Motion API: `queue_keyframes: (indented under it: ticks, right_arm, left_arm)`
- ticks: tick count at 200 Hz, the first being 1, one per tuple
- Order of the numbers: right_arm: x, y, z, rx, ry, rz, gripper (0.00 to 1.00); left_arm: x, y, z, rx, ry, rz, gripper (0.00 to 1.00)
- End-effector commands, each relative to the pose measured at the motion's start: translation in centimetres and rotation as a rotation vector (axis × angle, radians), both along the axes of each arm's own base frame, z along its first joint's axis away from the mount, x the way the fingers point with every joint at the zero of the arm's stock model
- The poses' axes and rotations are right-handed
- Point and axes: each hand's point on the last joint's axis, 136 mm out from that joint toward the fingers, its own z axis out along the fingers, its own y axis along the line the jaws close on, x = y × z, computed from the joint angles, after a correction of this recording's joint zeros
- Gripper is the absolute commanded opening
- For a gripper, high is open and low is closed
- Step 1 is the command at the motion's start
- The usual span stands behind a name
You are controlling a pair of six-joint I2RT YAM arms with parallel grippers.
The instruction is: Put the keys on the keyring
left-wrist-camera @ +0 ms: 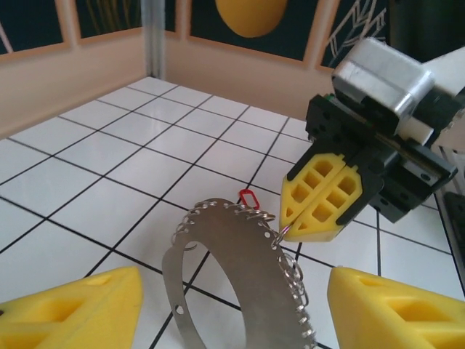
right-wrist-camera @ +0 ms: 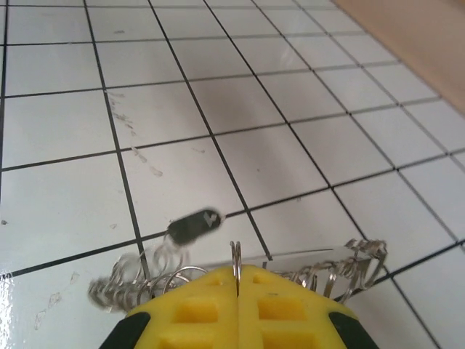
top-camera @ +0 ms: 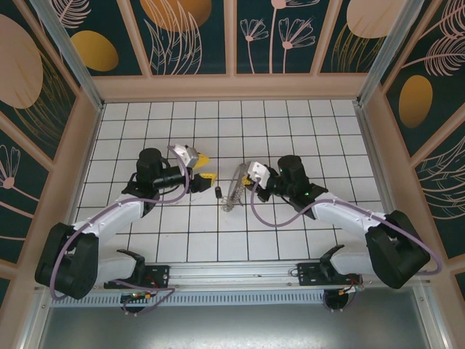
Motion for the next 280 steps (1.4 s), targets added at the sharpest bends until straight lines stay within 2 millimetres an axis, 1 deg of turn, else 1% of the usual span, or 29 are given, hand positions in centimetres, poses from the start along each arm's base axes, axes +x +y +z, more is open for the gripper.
queue_keyframes:
  ticks: [1, 14, 29, 55, 66, 75, 84, 103, 121, 154, 220, 252, 280]
  right_arm:
    - [-1.5, 0.9, 3.4, 0.090, -0.188, 0.120, 0.00]
    - [-1.9, 0.9, 3.9, 0.108, -0.223, 0.140, 0.00]
    - [-2.5, 1.0, 4.4, 0.116, -0.242, 0.169, 0.00]
    - [-3.9, 1.3, 5.6, 0.137, -0.283, 0.222, 0.00]
    - [-4.5, 1.4, 6.0, 0.146, -0.293, 0.243, 0.00]
    - [-4.9, 1.5, 6.3, 0.147, -0.301, 0.259, 0.00]
    - [-5.3, 1.6, 6.3, 0.138, -0.306, 0.273, 0.00]
    - [-5.7, 1.9, 6.4, 0.126, -0.314, 0.284, 0.00]
    - [-6.1, 2.2, 6.4, 0.114, -0.315, 0.300, 0.00]
    - [-6.2, 2.5, 6.1, 0.098, -0.310, 0.305, 0.00]
    - [-5.4, 2.8, 6.1, 0.081, -0.299, 0.273, 0.00]
    - [-5.2, 3.0, 6.1, 0.072, -0.297, 0.270, 0.00]
    - [-5.2, 3.3, 6.1, 0.069, -0.293, 0.280, 0.00]
  left_arm:
    - [-1.8, -1.5, -0.2, 0.022, -0.142, -0.136, 0.63]
    - [-2.5, -2.3, -0.6, 0.057, -0.212, -0.202, 0.56]
    - [-3.3, -3.1, -0.9, 0.087, -0.261, -0.258, 0.50]
    - [-4.1, -4.2, -1.0, 0.105, -0.324, -0.279, 0.49]
    - [-4.4, -4.5, -1.2, 0.112, -0.351, -0.281, 0.45]
    - [-4.6, -4.6, -1.1, 0.113, -0.368, -0.273, 0.43]
    - [-4.7, -4.6, -0.9, 0.110, -0.389, -0.266, 0.40]
    - [-5.2, -4.7, -0.4, 0.104, -0.433, -0.259, 0.39]
    - [-5.7, -4.8, 0.3, 0.103, -0.472, -0.263, 0.35]
    - [-6.0, -4.6, 0.5, 0.110, -0.490, -0.262, 0.34]
    - [-6.1, -4.7, -1.6, 0.178, -0.460, -0.288, 0.28]
    - [-6.3, -5.0, -2.2, 0.199, -0.435, -0.316, 0.27]
    - [-5.8, -5.1, -2.6, 0.220, -0.429, -0.298, 0.27]
